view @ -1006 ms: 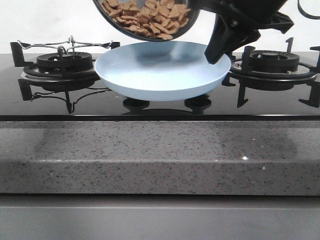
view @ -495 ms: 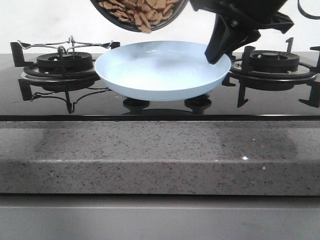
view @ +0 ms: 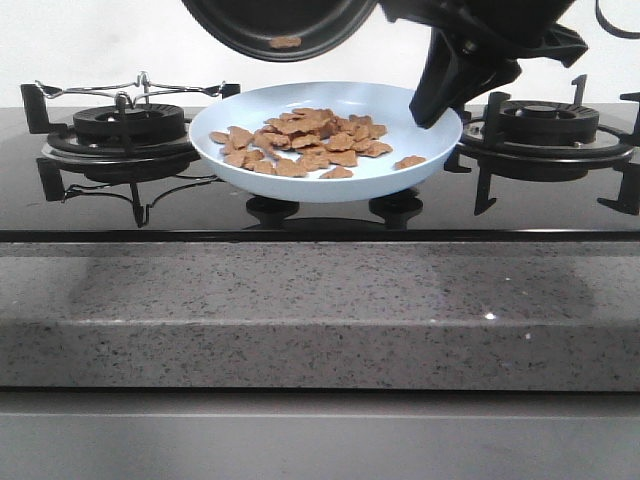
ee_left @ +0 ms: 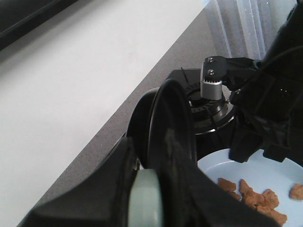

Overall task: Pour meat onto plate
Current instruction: 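Tilt the pan with the left gripper, tipping meat onto the plate, then carry the empty pan with the left gripper back toward its burner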

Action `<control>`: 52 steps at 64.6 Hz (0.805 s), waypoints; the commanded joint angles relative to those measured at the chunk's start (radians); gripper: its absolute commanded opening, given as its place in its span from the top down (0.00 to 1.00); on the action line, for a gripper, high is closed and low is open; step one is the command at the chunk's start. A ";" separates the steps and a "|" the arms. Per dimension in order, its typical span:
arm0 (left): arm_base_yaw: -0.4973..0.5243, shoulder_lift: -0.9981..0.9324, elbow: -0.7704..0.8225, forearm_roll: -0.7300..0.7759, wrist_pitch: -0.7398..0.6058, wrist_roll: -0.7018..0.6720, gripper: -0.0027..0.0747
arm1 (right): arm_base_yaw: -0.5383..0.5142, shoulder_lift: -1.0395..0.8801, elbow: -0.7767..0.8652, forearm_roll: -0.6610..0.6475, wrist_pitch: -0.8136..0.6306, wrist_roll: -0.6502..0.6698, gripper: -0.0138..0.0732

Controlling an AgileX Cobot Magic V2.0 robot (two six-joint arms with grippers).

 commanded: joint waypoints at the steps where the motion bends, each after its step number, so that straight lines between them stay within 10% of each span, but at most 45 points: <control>1: -0.008 -0.039 -0.032 -0.066 -0.048 0.001 0.99 | -0.002 -0.047 -0.021 0.002 -0.039 -0.013 0.97; 52: -0.006 -0.041 -0.032 -0.011 -0.049 0.090 0.99 | -0.002 -0.047 -0.021 0.002 -0.039 -0.013 0.97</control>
